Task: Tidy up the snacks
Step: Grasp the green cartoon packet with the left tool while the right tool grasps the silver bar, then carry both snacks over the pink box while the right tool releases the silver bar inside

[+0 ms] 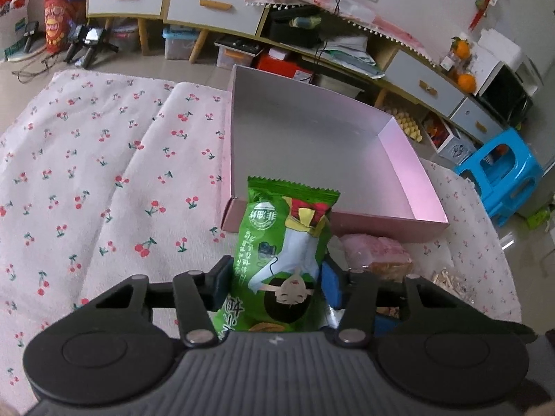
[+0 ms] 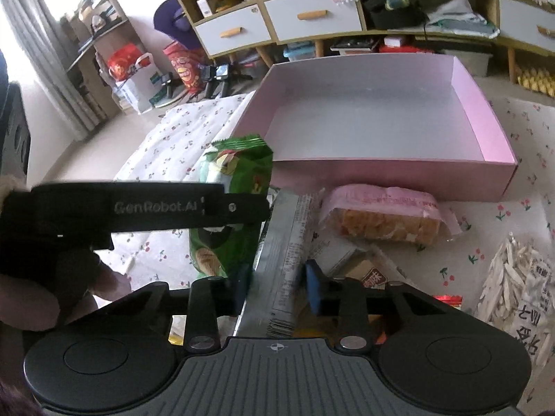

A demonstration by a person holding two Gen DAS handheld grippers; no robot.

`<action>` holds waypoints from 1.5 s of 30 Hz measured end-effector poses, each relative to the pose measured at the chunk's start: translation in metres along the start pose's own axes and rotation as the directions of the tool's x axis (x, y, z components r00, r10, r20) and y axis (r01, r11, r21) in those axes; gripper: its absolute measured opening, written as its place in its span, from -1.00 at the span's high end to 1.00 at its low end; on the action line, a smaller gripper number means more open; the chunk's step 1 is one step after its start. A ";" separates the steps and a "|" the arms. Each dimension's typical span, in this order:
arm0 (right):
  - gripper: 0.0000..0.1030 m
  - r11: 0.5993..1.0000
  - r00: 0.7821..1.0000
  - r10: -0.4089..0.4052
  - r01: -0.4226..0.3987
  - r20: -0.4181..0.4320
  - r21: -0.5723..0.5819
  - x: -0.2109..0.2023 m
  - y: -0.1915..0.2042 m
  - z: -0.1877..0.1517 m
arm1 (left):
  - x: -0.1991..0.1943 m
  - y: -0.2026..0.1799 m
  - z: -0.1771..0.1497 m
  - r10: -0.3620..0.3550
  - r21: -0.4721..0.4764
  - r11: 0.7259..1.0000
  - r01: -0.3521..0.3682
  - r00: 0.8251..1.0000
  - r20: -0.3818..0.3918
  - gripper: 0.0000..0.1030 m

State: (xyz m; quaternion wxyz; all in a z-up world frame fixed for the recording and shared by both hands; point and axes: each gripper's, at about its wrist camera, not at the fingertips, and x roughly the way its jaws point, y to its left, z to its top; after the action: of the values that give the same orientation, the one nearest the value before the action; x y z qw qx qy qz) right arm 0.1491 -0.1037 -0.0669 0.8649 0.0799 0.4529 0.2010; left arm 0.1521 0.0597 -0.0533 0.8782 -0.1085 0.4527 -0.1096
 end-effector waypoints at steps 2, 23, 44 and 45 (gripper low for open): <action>0.39 1.000 1.000 0.015 -0.015 -0.003 0.027 -0.002 -0.003 0.002 | -0.001 -0.001 0.000 0.013 0.007 1.000 -0.013 1.000 -0.002 0.09; 0.43 0.908 0.983 0.162 -0.182 0.085 0.376 -0.054 -0.047 0.030 | -0.031 0.011 0.010 -0.005 -0.139 0.990 0.007 1.000 0.011 0.12; 0.43 0.909 0.970 -0.168 0.082 0.178 0.409 -0.010 -0.108 0.089 | -0.031 0.015 0.018 -0.083 -0.215 0.973 0.088 0.996 0.033 0.12; 0.43 0.911 0.969 -0.173 0.089 0.176 0.404 -0.008 -0.109 0.090 | -0.030 0.015 0.019 -0.084 -0.219 0.972 0.090 0.996 0.034 0.12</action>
State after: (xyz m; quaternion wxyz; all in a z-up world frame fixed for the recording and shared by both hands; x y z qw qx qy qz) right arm 0.2486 -0.2017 -0.0444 0.8854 0.2415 0.3953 0.0378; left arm 0.1517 0.0845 -0.0239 0.8606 -0.2264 0.4460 -0.0956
